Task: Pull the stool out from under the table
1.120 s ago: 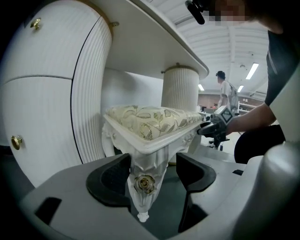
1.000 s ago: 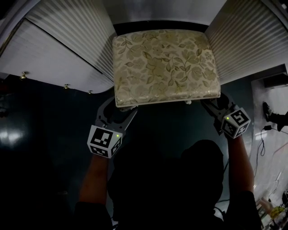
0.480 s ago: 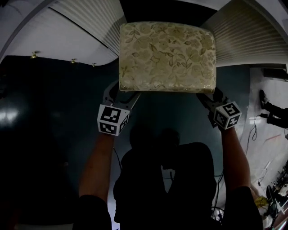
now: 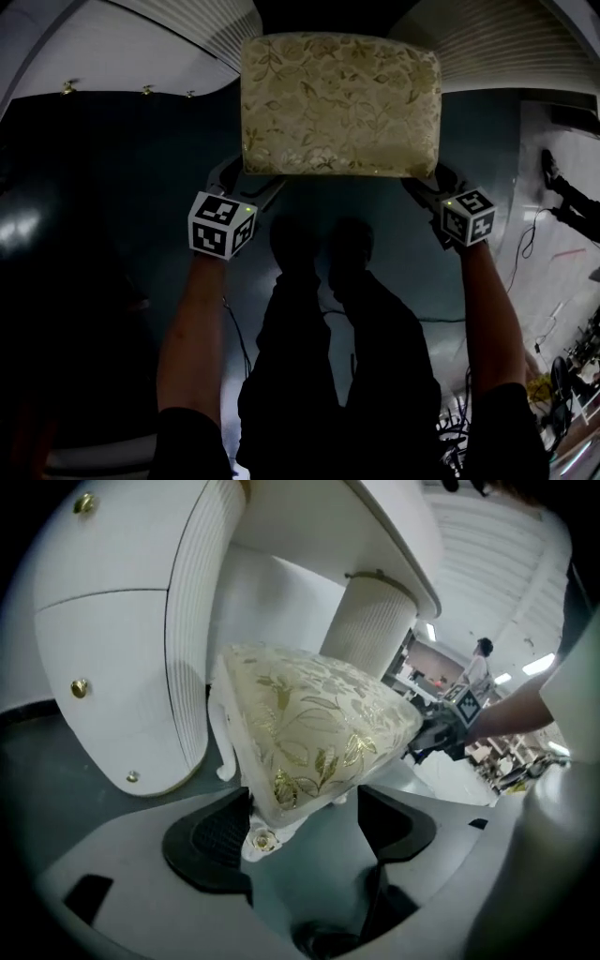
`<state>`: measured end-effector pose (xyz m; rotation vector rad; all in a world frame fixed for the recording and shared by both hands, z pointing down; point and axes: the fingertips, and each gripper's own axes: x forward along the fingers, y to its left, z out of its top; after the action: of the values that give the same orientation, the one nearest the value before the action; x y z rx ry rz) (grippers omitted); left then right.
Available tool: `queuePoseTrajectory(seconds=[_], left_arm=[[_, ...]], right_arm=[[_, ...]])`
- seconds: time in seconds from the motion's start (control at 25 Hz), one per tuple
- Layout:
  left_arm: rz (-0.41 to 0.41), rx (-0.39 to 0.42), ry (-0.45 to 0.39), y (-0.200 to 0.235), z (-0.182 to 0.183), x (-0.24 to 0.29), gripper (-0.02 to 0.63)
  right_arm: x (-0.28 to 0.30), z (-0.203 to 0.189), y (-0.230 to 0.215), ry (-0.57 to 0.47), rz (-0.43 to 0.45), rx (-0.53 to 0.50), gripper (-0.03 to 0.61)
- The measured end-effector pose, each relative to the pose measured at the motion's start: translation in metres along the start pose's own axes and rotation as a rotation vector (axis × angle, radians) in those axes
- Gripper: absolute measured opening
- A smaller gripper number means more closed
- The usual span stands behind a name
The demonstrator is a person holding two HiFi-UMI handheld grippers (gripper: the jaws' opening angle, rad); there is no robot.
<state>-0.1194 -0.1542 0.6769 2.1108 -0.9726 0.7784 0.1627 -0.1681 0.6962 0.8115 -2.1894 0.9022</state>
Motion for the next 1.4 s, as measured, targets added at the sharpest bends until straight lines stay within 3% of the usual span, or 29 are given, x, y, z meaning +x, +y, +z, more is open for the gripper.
queuePoseTrajectory(seconds=[0.08,0.28,0.44,0.72,0.96,1.12,1.24,1.4], left_arm=[[-0.047,-0.062,0.008,-0.006,0.004,-0.012,0.354],[-0.099,-0.126,0.027,-0.011,0.016,-0.034,0.362],[-0.121,-0.214,0.021,-0.008,0.027,-0.035,0.366],[-0.116,-0.233,0.051,-0.002,0.034,-0.022,0.374],[-0.198,-0.272,0.096,-0.003,0.033,-0.017,0.383],[-0.264,-0.335,0.078,-0.001,0.037,-0.016,0.383],[-0.277,-0.398,0.035,0.005,0.045,-0.014,0.383],[-0.255,-0.374,0.061,0.007,0.047,-0.008,0.388]], right_arm=[[-0.011,0.001,0.005,0.015,0.03,0.037,0.258],[-0.041,0.016,0.021,-0.024,0.103,0.137,0.258],[-0.049,0.033,0.016,-0.064,0.11,0.213,0.258],[-0.035,0.042,0.011,-0.049,0.155,0.269,0.27],[-0.029,0.04,0.013,0.032,0.273,0.335,0.271],[-0.033,0.048,0.012,0.027,0.373,0.487,0.271],[-0.028,0.051,0.008,0.025,0.358,0.555,0.27],[-0.026,0.051,0.01,0.028,0.335,0.569,0.27]])
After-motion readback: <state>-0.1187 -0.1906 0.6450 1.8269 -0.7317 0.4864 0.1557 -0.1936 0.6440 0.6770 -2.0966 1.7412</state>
